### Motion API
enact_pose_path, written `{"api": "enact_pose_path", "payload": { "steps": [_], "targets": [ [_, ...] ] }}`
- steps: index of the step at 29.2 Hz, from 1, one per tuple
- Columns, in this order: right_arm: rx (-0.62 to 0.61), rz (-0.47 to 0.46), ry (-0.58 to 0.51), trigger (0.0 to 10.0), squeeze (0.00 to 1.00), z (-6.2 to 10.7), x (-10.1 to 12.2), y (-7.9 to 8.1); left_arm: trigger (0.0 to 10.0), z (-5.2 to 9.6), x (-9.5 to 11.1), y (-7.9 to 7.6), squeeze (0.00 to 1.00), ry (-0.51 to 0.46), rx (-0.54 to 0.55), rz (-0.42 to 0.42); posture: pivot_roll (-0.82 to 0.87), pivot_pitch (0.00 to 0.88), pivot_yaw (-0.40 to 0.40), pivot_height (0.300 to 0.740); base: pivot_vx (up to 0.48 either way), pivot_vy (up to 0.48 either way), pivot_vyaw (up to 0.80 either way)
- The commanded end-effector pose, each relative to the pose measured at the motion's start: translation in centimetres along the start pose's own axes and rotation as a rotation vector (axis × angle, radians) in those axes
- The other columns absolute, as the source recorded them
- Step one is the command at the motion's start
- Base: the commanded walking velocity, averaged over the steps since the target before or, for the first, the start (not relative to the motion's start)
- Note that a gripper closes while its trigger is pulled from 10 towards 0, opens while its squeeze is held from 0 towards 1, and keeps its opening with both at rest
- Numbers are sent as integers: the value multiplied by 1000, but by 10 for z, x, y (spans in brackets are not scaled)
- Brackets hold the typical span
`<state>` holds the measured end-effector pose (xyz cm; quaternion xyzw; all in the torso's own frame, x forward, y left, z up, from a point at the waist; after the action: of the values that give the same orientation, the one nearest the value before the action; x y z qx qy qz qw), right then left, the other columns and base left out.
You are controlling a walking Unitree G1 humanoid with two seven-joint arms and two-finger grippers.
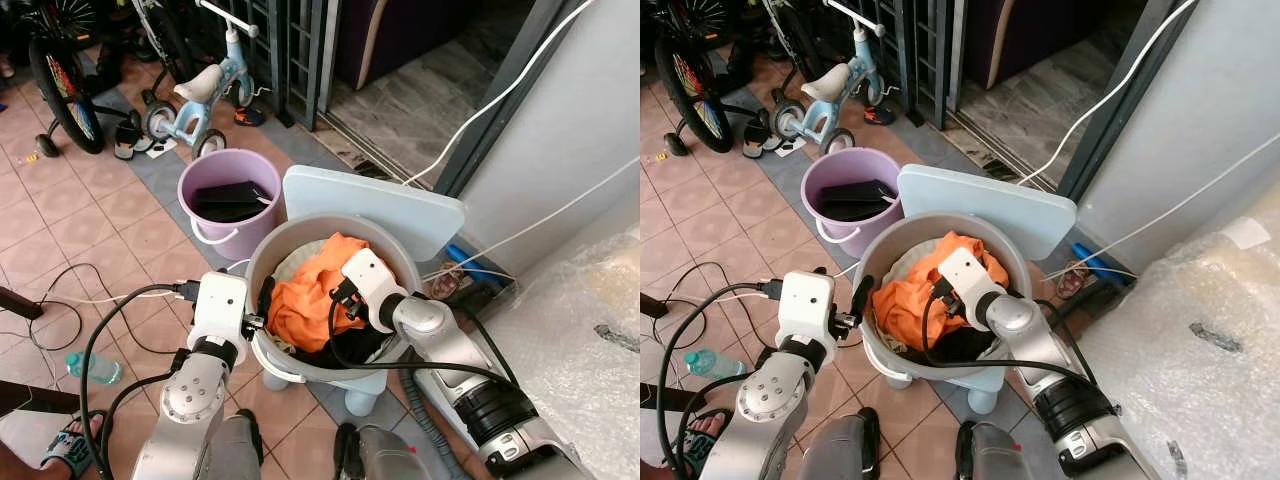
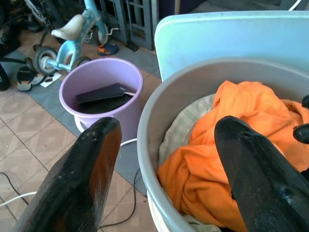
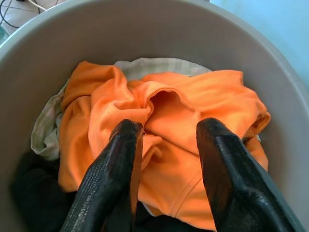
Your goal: Clothes washing
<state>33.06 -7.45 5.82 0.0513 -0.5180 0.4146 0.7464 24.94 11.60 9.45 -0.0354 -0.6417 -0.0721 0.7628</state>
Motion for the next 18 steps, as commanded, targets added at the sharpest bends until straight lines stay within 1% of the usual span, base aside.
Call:
{"api": "enact_pose_path", "payload": {
  "steps": [1,2,4,5,7,9,10,12,14,15,17,18],
  "targets": [
    [-10,45,-11,10000,1000,-3,3,1,10000,5,1,-3,0,17,-12,-3,97,332,-43,740,0,0,0],
    [-30,88,-25,10000,1000,-6,8,-1,10000,8,1,-4,0,27,-11,0,102,343,-42,740,0,0,0],
    [-44,129,-31,10000,1000,-7,10,-1,10000,11,1,-5,0,32,-11,2,108,350,-42,740,0,0,0],
    [-62,173,-30,10000,1000,-10,10,-2,10000,14,1,-6,0,37,-14,4,116,361,-42,740,0,0,0],
    [-61,212,-18,10000,1000,-14,7,0,10000,16,2,-7,0,42,-15,7,118,364,-42,740,0,0,0],
    [-57,209,28,10000,1000,-17,-5,3,10000,21,3,-8,0,53,-15,11,134,382,-44,740,0,0,0],
    [-40,195,73,10000,1000,-19,-17,8,10000,25,3,-9,0,66,-13,15,143,393,-46,740,0,0,0],
    [-26,194,94,10000,1000,-20,-23,12,10000,30,3,-9,0,78,-12,16,149,401,-49,740,0,0,0],
    [-27,198,110,10000,1000,-22,-27,14,10000,34,0,-8,0,91,-9,13,155,409,-52,740,0,0,0],
    [-44,230,118,10000,1000,-25,-27,12,10000,37,-2,-7,0,101,-3,14,161,414,-54,740,0,0,0],
    [-66,251,121,10000,1000,-28,-26,10,10000,38,-2,-7,0,106,-1,14,163,416,-55,740,0,0,0],
    [-106,282,116,10000,1000,-30,-21,4,10000,39,-1,-7,0,108,1,15,168,422,-56,740,0,0,0]
  ]
}}
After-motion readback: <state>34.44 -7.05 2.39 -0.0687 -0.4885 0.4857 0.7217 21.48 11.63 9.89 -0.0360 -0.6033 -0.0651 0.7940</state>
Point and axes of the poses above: a point about 5 cm out from each wrist's last joint towards the gripper, its own z axis pointing back from the gripper into the wrist, its own x axis along the axis of the wrist's last joint, y = z × x, the point moved 3 cm from there along -z, pointing out of the wrist towards the gripper, and after that the axes turned 4 degrees about z, right-handed, at the moved point
